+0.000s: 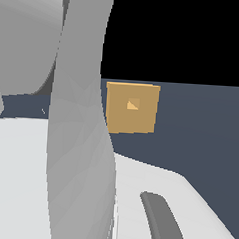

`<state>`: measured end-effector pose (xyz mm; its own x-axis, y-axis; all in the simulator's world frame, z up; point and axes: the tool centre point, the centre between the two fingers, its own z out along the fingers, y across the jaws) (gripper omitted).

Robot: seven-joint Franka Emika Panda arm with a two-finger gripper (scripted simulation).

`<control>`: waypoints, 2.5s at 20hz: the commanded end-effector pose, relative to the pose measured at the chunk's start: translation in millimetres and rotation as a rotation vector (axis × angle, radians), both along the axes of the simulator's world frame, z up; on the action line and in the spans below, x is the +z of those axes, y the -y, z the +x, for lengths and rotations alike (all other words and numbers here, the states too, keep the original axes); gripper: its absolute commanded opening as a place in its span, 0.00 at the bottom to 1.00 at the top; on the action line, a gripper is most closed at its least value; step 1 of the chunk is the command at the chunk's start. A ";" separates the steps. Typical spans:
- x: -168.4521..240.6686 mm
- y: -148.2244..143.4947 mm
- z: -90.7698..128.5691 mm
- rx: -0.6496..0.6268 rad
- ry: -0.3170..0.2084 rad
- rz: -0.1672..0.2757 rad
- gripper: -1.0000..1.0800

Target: Insert the peg into the horizontal hole in a box.

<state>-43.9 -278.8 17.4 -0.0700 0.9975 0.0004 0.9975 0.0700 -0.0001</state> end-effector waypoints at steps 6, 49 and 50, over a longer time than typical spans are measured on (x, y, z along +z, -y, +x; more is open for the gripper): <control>3.4 -10.2 4.3 0.003 0.000 0.000 0.00; 96.8 -281.3 116.8 0.097 0.002 0.000 0.00; 96.8 -281.4 117.0 0.097 0.002 0.000 0.00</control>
<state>71.4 2.1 112.3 -0.1655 0.9862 0.0006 0.9862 0.1655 -0.0014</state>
